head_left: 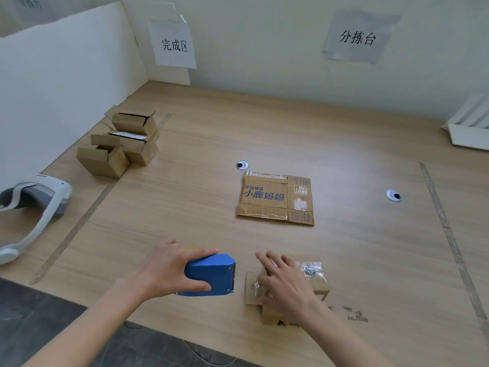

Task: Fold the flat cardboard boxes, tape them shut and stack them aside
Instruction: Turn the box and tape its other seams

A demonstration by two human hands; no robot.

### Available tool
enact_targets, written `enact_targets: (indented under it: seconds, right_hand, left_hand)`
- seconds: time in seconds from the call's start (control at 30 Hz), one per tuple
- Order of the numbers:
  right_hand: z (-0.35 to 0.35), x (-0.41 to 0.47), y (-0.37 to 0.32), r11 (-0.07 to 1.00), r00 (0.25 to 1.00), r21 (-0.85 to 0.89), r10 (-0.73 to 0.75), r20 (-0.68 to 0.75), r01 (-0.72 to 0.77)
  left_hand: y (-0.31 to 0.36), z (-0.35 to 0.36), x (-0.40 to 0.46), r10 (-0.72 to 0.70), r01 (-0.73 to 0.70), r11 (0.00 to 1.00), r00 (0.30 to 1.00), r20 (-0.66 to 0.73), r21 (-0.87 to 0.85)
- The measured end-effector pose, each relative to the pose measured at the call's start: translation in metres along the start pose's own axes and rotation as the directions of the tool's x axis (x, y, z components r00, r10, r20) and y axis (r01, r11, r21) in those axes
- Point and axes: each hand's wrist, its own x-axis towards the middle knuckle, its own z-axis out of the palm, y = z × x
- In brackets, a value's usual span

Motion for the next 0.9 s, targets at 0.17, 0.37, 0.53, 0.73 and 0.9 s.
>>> enact_targets:
  seconds: [0.17, 0.37, 0.53, 0.73, 0.9]
  right_hand:
    - [-0.003, 0.004, -0.003, 0.999, 0.998, 0.039, 0.011, 0.062, -0.013]
    - [-0.009, -0.023, 0.030, 0.956, 0.993, 0.290, 0.001, 0.120, -0.036]
    - [-0.014, -0.038, 0.055, 0.944, 0.985, 0.305, 0.079, 0.153, -0.123]
    - [-0.016, -0.028, 0.041, 0.986, 0.995, 0.139, -0.096, 0.030, 0.091]
    - [-0.023, -0.003, 0.032, 0.997, 0.991, 0.029, -0.080, 0.108, 0.077]
  left_hand:
    - [-0.002, -0.001, 0.000, 0.006, -0.006, 1.000, 1.000, 0.008, 0.000]
    - [-0.007, -0.001, -0.001, -0.004, 0.004, 1.000, 1.000, 0.001, 0.012]
    - [-0.005, 0.003, 0.003, 0.000, 0.000, 1.000, 1.000, 0.011, 0.007]
    - [0.000, -0.001, 0.008, -0.004, 0.003, 1.000, 1.000, 0.029, 0.021]
    - [0.001, -0.002, 0.007, 0.006, -0.006, 0.999, 1.000, 0.028, 0.031]
